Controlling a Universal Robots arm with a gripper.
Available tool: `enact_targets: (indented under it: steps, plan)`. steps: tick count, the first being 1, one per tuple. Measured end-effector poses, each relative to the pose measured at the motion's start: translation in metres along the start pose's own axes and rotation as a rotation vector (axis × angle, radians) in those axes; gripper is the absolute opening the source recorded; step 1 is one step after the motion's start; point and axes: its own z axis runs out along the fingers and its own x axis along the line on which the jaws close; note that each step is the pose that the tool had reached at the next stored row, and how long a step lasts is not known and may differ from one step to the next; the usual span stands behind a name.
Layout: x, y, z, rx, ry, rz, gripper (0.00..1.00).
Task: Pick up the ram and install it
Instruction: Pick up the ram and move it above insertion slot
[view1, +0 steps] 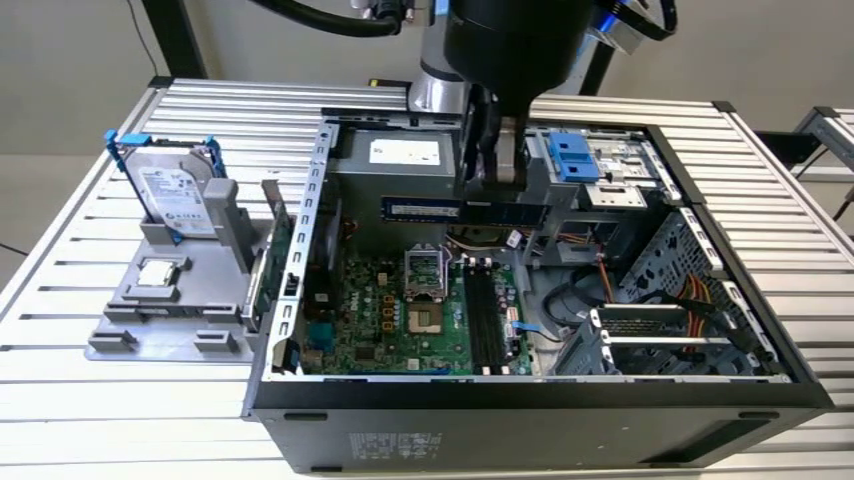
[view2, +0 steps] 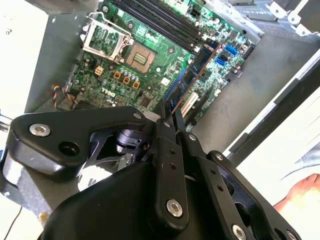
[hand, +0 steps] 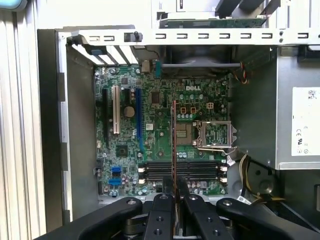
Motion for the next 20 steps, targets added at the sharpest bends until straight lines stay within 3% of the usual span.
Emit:
enact_targets:
  steps: [20]
  plan:
    - [-0.0015, -0.0377, -0.0004, 0.0, -0.0001, 0.0, 0.0]
